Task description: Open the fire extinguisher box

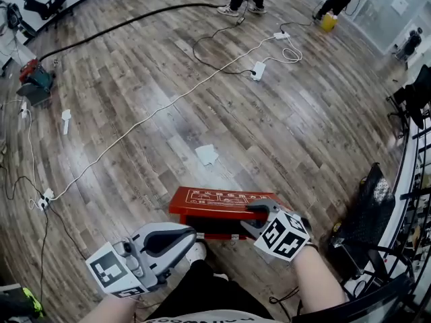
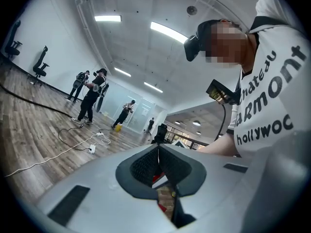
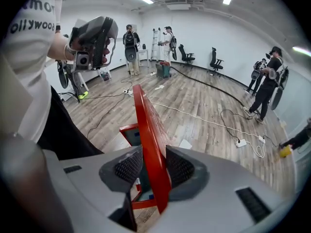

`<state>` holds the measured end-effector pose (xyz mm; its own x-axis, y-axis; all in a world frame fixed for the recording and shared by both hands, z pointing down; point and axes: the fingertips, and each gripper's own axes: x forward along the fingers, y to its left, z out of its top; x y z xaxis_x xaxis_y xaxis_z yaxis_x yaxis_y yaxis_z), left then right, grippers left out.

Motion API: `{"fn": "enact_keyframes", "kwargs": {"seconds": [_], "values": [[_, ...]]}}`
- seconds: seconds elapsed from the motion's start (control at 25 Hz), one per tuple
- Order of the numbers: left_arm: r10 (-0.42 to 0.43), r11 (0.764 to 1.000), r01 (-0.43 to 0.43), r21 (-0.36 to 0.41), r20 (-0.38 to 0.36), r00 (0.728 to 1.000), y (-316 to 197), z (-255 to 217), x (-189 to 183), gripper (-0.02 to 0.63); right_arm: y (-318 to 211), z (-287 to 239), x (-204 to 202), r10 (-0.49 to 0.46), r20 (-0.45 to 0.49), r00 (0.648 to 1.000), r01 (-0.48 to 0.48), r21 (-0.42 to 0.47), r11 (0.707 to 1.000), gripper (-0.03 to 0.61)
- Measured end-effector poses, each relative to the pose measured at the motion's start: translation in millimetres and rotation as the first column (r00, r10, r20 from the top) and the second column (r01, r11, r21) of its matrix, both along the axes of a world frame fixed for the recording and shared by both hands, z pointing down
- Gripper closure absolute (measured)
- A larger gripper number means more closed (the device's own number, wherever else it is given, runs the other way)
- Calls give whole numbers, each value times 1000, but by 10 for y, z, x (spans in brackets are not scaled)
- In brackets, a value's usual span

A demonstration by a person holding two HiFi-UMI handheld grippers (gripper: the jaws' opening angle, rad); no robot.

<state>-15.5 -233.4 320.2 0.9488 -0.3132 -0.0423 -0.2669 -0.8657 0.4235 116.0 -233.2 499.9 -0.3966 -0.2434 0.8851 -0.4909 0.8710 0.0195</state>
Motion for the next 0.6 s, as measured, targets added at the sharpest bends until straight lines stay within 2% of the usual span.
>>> {"fn": "enact_keyframes", "kwargs": {"seconds": [0.28, 0.6], "values": [[27, 1000, -27, 7, 22, 999, -174, 16, -80, 603, -225, -75, 47, -1, 37, 999, 3, -55, 999, 433], [6, 1000, -6, -20, 35, 999, -196, 94, -88, 603, -351, -129, 54, -15, 48, 999, 18, -60, 998, 433]]}}
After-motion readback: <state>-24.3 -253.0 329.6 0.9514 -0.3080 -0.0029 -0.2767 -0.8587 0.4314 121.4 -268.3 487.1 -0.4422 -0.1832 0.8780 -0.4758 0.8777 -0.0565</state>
